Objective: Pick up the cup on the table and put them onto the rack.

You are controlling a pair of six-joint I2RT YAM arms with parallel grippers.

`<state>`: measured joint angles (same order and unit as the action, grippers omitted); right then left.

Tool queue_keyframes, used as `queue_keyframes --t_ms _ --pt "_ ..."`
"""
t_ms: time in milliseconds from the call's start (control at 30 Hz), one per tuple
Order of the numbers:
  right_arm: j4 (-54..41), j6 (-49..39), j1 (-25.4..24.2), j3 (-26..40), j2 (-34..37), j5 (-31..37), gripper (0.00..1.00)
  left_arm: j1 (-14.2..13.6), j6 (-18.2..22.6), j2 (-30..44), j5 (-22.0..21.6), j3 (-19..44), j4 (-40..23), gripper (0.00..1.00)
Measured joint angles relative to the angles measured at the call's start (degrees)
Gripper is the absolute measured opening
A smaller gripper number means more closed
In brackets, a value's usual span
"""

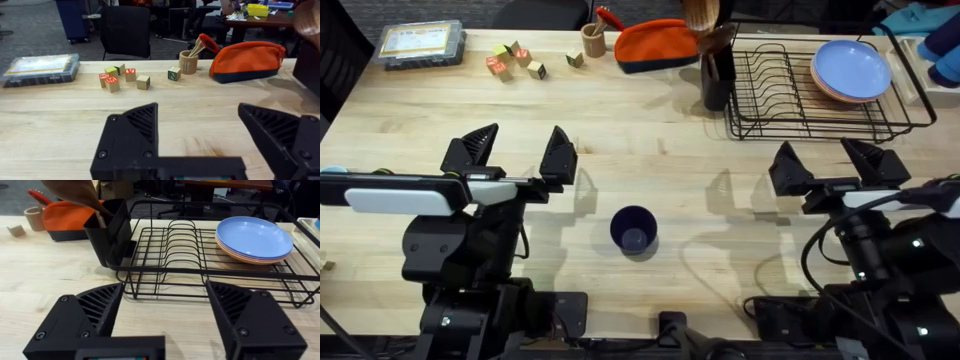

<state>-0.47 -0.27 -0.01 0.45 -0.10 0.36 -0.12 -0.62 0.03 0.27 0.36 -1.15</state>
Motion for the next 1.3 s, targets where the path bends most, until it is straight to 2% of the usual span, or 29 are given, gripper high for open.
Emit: queue_keyframes --t_ms 467,567,633,733,833,1033,1300 --pt "-0.1 -0.2 0.0 0.0 0.0 0.4 0.997 0.0 0.0 0.0 -0.5 0.0 -0.4 0.993" --pt "-1.7 -0.2 0.0 0.5 0.0 0.4 0.996 0.0 0.0 0.0 -0.1 0.5 -4.6 0.993" --pt "-6.0 -0.1 0.0 2.6 0.0 0.4 0.996 0.0 0.0 0.2 0.0 2.4 -8.8 0.993" --pt "-16.0 -0.1 0.0 7.6 0.7 0.5 0.996 0.0 0.0 0.2 0.2 7.9 -21.4 0.993" --pt "-24.2 -0.2 0.0 14.9 3.5 0.5 0.996 0.0 0.0 0.2 0.2 13.3 -29.1 0.993" --pt "-36.2 -0.1 0.0 33.2 13.8 0.5 0.996 0.0 0.0 3.4 1.9 27.6 -36.3 0.993" --pt "-45.2 -0.2 0.0 53.3 32.2 -0.3 0.996 0.0 0.0 19.1 5.1 45.9 -49.2 0.993"
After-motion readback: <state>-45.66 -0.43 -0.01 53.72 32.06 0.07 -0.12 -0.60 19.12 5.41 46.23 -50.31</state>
